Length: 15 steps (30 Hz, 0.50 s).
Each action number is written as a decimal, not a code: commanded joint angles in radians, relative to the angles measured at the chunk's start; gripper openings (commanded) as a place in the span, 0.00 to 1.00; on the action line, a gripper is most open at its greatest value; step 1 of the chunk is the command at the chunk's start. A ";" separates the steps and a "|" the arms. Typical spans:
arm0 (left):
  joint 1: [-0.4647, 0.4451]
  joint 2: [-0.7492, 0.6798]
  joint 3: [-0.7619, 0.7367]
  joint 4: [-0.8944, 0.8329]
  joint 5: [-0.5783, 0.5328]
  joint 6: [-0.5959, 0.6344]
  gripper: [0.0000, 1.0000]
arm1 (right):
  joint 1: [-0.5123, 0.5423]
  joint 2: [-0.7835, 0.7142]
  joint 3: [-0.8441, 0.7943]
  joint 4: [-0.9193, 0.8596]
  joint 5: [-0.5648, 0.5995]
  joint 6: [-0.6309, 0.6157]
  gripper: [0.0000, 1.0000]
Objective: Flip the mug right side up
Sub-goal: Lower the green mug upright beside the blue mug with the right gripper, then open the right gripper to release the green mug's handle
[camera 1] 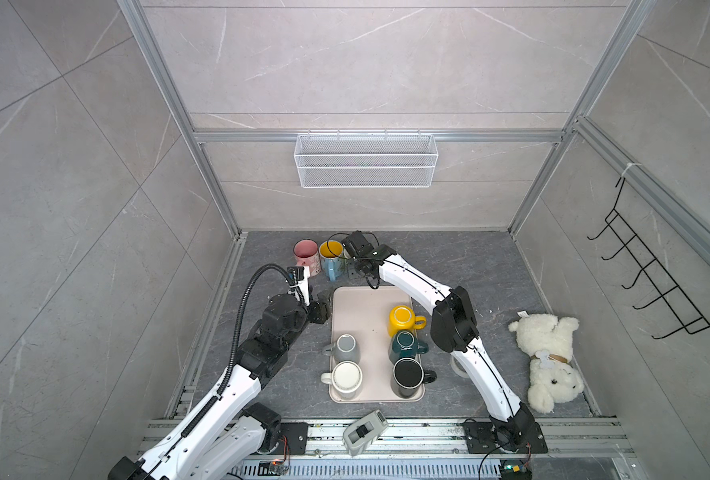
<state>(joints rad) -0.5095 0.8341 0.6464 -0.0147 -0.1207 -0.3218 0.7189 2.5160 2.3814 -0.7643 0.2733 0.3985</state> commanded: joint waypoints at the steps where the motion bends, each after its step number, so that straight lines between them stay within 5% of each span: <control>1: 0.005 -0.028 -0.001 0.010 0.004 -0.013 0.65 | 0.011 -0.076 -0.023 0.010 -0.001 0.008 0.46; 6: 0.006 -0.035 -0.002 0.008 -0.003 -0.008 0.65 | 0.019 -0.152 -0.104 0.051 0.007 0.005 0.60; 15: 0.006 -0.024 0.030 -0.019 0.035 -0.034 0.65 | 0.033 -0.430 -0.389 0.197 0.035 0.000 0.70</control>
<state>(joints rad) -0.5095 0.8150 0.6464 -0.0303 -0.1165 -0.3321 0.7425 2.2047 2.0640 -0.6399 0.2825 0.4004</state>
